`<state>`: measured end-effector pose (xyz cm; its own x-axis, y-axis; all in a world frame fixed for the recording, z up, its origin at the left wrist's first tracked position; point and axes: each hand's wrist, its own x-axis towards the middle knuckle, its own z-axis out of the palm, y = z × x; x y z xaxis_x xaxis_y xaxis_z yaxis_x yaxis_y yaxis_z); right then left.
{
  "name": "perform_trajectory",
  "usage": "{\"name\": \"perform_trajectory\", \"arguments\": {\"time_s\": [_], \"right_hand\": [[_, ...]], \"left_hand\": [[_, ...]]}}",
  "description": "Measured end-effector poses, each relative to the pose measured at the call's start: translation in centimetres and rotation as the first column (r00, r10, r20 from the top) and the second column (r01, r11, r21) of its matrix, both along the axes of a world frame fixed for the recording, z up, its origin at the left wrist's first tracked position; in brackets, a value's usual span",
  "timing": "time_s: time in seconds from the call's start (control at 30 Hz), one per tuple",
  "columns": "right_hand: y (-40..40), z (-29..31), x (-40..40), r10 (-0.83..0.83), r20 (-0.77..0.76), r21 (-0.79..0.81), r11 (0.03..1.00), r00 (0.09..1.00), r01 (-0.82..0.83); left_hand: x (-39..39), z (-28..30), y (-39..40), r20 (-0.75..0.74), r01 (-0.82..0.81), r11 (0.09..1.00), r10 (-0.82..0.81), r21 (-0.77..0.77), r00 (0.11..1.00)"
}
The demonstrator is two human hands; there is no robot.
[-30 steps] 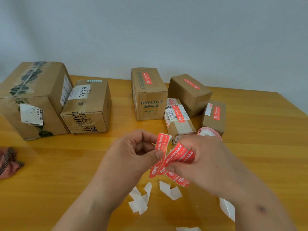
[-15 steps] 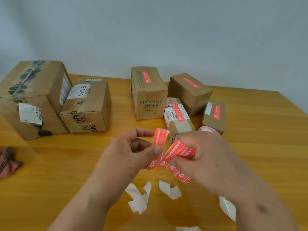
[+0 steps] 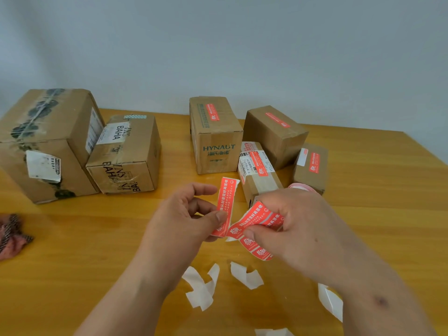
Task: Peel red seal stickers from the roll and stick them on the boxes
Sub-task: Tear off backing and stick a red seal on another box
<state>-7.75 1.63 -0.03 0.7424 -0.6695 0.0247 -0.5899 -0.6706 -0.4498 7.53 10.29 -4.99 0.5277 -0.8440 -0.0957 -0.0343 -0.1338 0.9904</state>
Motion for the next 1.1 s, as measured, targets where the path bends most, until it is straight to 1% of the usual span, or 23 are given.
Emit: {"name": "perform_trajectory", "arguments": {"time_s": [0.17, 0.3, 0.5, 0.63, 0.7, 0.73, 0.77, 0.83, 0.87, 0.93, 1.0, 1.03, 1.1], "right_hand": [[0.1, 0.1, 0.0, -0.006, 0.007, 0.015, 1.0, 1.0, 0.006], [0.1, 0.1, -0.1, -0.024, 0.037, 0.031, 0.999, 0.999, 0.023], [0.2, 0.1, -0.1, -0.036, 0.041, 0.066, 0.997, 0.998, 0.034], [-0.1, 0.1, -0.4, -0.096, 0.038, 0.124, 0.988, 0.995, 0.091], [-0.4, -0.1, -0.2, -0.129, 0.053, 0.141, 0.983, 0.99, 0.12], [-0.6, -0.3, 0.1, -0.142, 0.052, 0.133, 0.982, 0.989, 0.134], [-0.7, -0.7, 0.3, -0.151, 0.048, 0.087, 0.985, 0.987, 0.147], [-0.9, -1.6, 0.9, -0.178, 0.061, -0.079, 0.98, 0.982, 0.182], [-0.8, -1.9, 1.2, -0.192, 0.097, -0.146, 0.968, 0.976, 0.205], [-0.5, -2.2, 1.6, -0.191, 0.188, -0.195, 0.954, 0.963, 0.227], [-0.1, -2.3, 1.7, -0.155, 0.241, -0.156, 0.968, 0.958, 0.196], [0.1, -2.2, 1.8, -0.141, 0.255, -0.086, 0.982, 0.957, 0.167], [0.7, -1.8, 1.8, -0.105, 0.24, 0.104, 0.991, 0.965, 0.082]], "left_hand": [[0.0, -0.2, -0.1, -0.031, -0.036, 0.999, 0.035, -0.015, 0.999], [0.0, -0.4, -0.3, -0.036, -0.071, 0.997, 0.07, -0.021, 0.997], [0.2, -0.6, -0.4, -0.035, -0.132, 0.991, 0.131, -0.031, 0.991], [0.7, -0.7, -0.2, -0.045, -0.172, 0.984, 0.17, -0.036, 0.984], [0.9, -0.5, -0.1, -0.068, -0.154, 0.987, 0.152, -0.037, 0.986], [0.9, -0.4, 0.0, -0.074, -0.137, 0.99, 0.134, -0.035, 0.988], [0.8, -0.2, 0.0, -0.079, -0.12, 0.992, 0.117, -0.034, 0.99], [0.6, 0.0, 0.1, -0.087, -0.091, 0.995, 0.087, -0.04, 0.992], [0.5, 0.1, 0.1, -0.089, -0.081, 0.996, 0.076, -0.045, 0.993], [0.4, 0.3, 0.2, -0.091, -0.072, 0.996, 0.066, -0.058, 0.994], [0.4, 0.5, 0.2, -0.095, -0.072, 0.995, 0.064, -0.076, 0.993], [0.4, 0.6, 0.2, -0.097, -0.073, 0.993, 0.064, -0.088, 0.993], [0.3, 0.9, 0.3, -0.099, -0.075, 0.991, 0.064, -0.109, 0.993]]}}
